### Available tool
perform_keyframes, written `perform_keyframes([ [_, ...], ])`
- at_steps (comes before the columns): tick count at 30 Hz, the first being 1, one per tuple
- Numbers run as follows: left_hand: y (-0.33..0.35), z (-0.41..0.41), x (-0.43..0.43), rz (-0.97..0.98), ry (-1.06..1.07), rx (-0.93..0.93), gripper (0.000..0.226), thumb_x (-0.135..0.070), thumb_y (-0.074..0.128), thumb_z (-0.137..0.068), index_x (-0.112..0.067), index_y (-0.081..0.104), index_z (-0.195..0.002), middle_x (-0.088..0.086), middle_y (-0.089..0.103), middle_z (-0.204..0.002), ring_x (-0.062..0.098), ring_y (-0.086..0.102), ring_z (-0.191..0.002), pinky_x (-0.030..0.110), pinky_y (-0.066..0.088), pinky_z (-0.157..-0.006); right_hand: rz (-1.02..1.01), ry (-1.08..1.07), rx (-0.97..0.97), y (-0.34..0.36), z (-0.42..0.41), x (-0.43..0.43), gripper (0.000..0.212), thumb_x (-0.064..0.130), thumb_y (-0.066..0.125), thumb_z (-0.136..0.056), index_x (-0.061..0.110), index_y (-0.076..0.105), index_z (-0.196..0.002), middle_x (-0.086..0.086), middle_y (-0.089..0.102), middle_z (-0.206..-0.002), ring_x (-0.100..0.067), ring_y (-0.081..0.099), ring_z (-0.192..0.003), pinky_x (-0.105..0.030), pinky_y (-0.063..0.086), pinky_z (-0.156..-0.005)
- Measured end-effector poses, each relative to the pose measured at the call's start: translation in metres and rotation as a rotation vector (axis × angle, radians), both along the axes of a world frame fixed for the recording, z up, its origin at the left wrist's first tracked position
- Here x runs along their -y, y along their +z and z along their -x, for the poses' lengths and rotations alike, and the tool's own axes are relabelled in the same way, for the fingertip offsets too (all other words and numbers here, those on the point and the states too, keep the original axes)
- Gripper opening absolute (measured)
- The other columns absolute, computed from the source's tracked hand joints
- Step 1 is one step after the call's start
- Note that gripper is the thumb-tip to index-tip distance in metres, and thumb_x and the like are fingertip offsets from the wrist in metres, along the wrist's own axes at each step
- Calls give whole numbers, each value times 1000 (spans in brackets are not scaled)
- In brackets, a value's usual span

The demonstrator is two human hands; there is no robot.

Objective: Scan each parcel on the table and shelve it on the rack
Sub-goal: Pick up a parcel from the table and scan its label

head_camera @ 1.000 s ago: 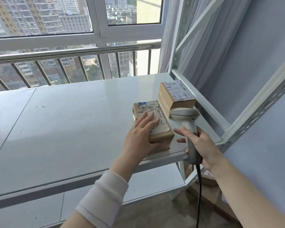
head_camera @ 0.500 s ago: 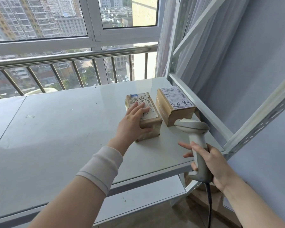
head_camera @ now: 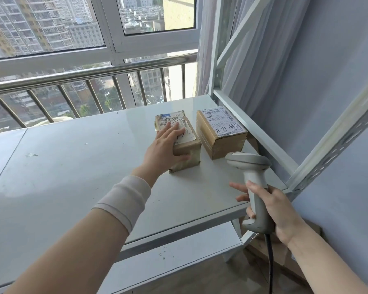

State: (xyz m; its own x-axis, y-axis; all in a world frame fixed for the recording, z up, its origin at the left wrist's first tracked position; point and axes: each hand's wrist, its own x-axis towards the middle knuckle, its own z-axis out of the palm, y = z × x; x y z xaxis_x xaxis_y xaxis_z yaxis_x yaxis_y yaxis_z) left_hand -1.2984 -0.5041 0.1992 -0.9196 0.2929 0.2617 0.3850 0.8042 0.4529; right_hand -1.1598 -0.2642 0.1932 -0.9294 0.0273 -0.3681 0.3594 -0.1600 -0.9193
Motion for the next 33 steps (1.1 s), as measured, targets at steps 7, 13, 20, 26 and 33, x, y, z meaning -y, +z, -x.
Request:
perform_keyframes([
  [7,29,-41,-9,-117,-5,-180,95,-61,62,-69,-21,24,-147,1,15,-156,18,6,-146,44,-2,-117,57,-2,-32,7,-32,-2,31,40,63,-76,16,76,-91,-2,74,-101,-11,50,-46,-24,46,-49],
  [13,42,-151,-85,-842,-124,-4,31,-27,56,-91,-21,55,-122,-13,50,-132,10,49,-124,32,38,-106,31,-211,-91,38,-118,-12,28,28,64,-77,7,74,-93,-3,75,-85,-11,49,-46,-20,43,-42],
  [20,15,-304,-174,-832,-343,594,35,-30,47,-96,-19,47,-130,-9,53,-113,8,52,-110,10,39,-72,-1,-536,-96,58,-284,-33,30,20,53,-93,5,76,-81,-5,69,-66,-12,43,-34,-18,36,-40],
  [26,25,-451,-242,-726,-615,708,33,-23,48,-96,-15,50,-128,-3,55,-121,8,52,-105,20,38,-85,-48,-769,-133,77,-446,-66,21,23,61,-86,5,70,-87,-20,70,-92,-20,44,-46,-24,40,-41],
  [33,30,-640,-316,-647,-827,878,34,-26,47,-95,-17,50,-127,4,57,-125,17,54,-112,32,44,-96,-48,-904,-175,87,-636,-105,33,25,59,-85,-2,64,-104,-5,70,-70,-11,49,-38,-17,37,-39],
])
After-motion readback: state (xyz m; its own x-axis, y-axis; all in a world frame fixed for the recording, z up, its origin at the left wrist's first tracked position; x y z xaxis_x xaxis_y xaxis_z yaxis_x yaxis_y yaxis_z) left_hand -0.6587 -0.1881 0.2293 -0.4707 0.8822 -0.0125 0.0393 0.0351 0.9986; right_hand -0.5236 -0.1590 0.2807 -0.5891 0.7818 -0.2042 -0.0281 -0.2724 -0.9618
